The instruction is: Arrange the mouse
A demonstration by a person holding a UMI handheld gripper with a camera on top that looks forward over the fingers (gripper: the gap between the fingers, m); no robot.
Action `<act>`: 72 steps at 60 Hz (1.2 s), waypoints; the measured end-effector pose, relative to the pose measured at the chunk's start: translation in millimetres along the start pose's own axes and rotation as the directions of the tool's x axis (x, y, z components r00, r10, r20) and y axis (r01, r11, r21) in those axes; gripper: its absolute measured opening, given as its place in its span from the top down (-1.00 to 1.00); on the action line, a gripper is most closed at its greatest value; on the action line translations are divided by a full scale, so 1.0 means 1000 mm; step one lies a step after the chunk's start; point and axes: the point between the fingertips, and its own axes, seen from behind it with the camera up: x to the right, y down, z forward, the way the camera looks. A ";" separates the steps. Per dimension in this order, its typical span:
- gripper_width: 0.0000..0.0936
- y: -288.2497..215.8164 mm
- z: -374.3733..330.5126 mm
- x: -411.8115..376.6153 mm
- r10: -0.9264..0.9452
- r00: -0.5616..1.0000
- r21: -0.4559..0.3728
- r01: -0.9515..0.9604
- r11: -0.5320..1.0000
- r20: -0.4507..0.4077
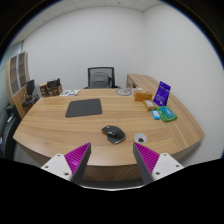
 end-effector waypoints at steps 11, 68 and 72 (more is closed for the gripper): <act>-0.84 0.006 0.051 0.016 0.013 0.999 0.017 -0.013 1.000 -0.029; -0.84 0.005 0.269 0.040 -0.043 0.998 -0.039 0.041 0.998 -0.044; -0.84 0.000 0.276 0.044 -0.038 0.998 -0.038 0.036 0.999 -0.053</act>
